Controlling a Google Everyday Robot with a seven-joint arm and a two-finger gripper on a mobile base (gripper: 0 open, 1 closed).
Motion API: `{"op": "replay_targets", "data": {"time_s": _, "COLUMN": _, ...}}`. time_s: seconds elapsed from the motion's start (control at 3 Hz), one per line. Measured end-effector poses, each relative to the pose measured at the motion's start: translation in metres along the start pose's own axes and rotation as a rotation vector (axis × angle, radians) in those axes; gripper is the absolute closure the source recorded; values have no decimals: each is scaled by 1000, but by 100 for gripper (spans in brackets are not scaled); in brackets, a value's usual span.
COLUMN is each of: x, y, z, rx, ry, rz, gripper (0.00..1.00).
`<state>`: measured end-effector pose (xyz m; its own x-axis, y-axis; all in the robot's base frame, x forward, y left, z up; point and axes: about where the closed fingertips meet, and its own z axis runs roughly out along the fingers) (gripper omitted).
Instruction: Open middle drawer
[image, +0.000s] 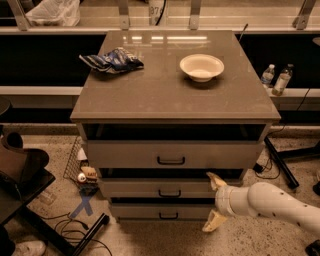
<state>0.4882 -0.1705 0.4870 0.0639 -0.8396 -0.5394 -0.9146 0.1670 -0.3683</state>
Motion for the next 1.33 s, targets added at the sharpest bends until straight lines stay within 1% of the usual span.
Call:
{"op": "replay_targets", "data": {"time_s": 0.33, "x": 23, "y": -7, "z": 24, "rx": -26, "ry": 8, "rz": -25, "gripper": 0}}
{"op": "replay_targets", "data": {"time_s": 0.67, "x": 42, "y": -24, "z": 47, "rx": -44, "ry": 26, "rz": -69, "gripper": 0}}
{"op": "replay_targets", "data": {"time_s": 1.0, "x": 53, "y": -37, "z": 59, "rx": -57, "ry": 54, "rz": -105, "gripper": 0}}
{"op": "replay_targets", "data": {"time_s": 1.33, "x": 51, "y": -36, "z": 61, "rx": -60, "ry": 52, "rz": -106, "gripper": 18}}
